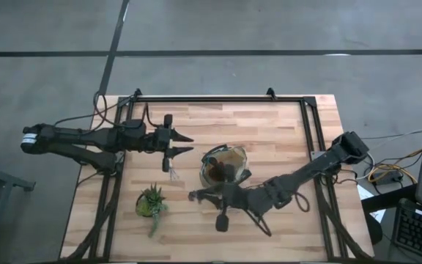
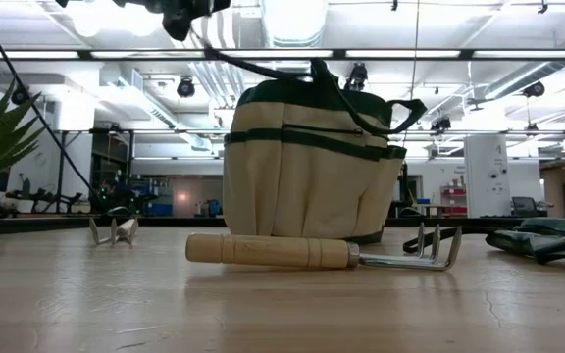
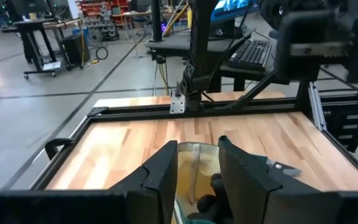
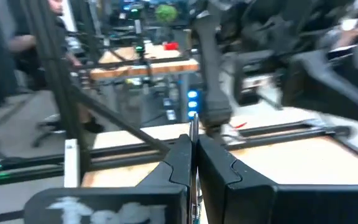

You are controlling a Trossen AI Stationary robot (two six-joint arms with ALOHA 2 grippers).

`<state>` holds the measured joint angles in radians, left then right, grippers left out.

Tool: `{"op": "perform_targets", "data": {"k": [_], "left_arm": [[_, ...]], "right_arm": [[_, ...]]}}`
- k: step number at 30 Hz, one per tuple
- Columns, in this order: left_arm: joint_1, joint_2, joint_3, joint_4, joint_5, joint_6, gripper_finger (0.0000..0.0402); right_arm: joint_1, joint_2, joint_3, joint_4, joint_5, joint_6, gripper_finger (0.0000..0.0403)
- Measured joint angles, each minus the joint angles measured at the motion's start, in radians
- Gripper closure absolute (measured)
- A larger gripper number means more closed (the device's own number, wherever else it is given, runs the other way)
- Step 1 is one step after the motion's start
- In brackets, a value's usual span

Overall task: Pick & Place Garden tools in Gardening bag
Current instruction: Put the top green shear scissors into the green gardening bag

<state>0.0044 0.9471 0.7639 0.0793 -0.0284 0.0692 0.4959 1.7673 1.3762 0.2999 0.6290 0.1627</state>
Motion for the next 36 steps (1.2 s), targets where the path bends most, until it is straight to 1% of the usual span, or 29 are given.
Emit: {"op": "perform_targets", "data": {"k": [2,4,6,8,10,13,17,21,26,29,33,36], "left_arm": [[0.000,0.001,0.000,-0.003,0.000,-0.003,0.0280],[0.000,0.003,0.000,-0.009,0.000,-0.009,0.0280],[0.000,0.003,0.000,-0.010,0.000,-0.019,0.0280],[-0.002,0.002,0.000,-0.009,0.000,-0.033,0.0280],[-0.002,0.000,0.000,-0.020,0.001,-0.045,0.0280],[-0.002,0.002,0.000,-0.032,0.000,-0.045,0.0280],[-0.002,0.002,-0.005,-0.031,0.000,-0.047,0.0280],[-0.002,0.002,-0.017,-0.031,0.000,-0.052,0.0280],[-0.002,0.002,-0.021,-0.027,0.000,-0.052,0.0280],[-0.001,0.002,-0.022,-0.027,0.000,-0.052,0.0280],[-0.001,0.002,-0.028,-0.021,0.000,-0.055,0.0280],[-0.001,0.002,-0.033,-0.019,0.000,-0.062,0.0280]], "right_arm": [[-0.015,0.023,0.000,0.066,-0.086,0.020,0.0394],[-0.027,0.037,0.000,0.105,-0.135,0.020,0.0394],[-0.036,0.042,0.004,0.106,-0.145,0.020,0.0394],[-0.039,0.039,0.003,0.077,-0.133,0.007,0.0394],[-0.039,0.037,0.003,0.033,-0.067,-0.016,0.0394],[-0.035,0.037,0.002,-0.028,0.083,-0.072,0.0394],[-0.029,0.035,0.002,-0.063,0.198,-0.123,0.0394],[-0.029,0.035,0.001,-0.134,0.209,-0.090,0.0394],[-0.029,0.035,-0.009,-0.147,0.214,-0.059,0.0394],[-0.029,0.035,-0.010,-0.145,0.280,-0.085,0.0394],[-0.029,0.035,-0.010,-0.096,0.361,-0.193,0.0394],[-0.028,0.035,-0.010,-0.076,0.368,-0.212,0.0394]]}}
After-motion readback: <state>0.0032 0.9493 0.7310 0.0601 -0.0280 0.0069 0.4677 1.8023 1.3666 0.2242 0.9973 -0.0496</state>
